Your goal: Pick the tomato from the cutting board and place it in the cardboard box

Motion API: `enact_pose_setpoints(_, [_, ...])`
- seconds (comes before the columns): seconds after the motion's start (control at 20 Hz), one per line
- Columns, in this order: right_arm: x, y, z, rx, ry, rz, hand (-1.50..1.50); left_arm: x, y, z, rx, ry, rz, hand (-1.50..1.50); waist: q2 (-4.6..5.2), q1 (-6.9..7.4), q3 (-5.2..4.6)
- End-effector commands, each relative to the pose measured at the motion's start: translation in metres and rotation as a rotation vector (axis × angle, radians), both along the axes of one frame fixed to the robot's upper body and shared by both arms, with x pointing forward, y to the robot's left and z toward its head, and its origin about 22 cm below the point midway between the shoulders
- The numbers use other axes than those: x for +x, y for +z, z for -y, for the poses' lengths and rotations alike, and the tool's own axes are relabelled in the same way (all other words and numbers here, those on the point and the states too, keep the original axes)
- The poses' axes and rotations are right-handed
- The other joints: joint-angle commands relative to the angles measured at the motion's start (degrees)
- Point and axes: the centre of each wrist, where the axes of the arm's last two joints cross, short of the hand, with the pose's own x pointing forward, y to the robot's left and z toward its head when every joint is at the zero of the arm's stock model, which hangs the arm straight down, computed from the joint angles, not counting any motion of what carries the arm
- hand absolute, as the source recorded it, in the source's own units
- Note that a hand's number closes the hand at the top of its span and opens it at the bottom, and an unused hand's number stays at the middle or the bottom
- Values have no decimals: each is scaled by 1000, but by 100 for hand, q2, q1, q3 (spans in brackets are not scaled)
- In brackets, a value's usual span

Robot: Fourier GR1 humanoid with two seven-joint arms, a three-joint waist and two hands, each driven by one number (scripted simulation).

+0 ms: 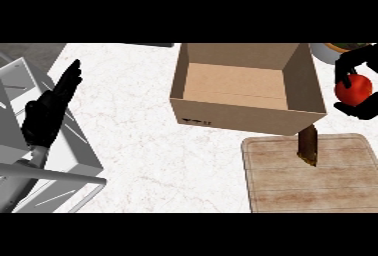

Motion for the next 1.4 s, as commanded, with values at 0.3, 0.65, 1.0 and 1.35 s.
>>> enact_pose_setpoints(0.3, [35, 46, -10, 350, 300, -41, 150, -27, -56, 16, -58, 19, -105, 0, -5, -157, -157])
enact_pose_setpoints(0.65, [61, 60, -62, 350, 329, -92, 150, -33, -54, -1, -55, 59, -117, 0, -66, -257, -163])
enact_pose_setpoints(1.0, [80, 59, -139, 280, 358, -146, 150, -34, -60, 5, -57, 59, -113, 0, -58, -348, -169])
enact_pose_setpoints(1.35, [84, 26, -195, 181, 376, -201, 150, -39, -57, 14, -80, 58, -99, 0, -59, -345, -166])
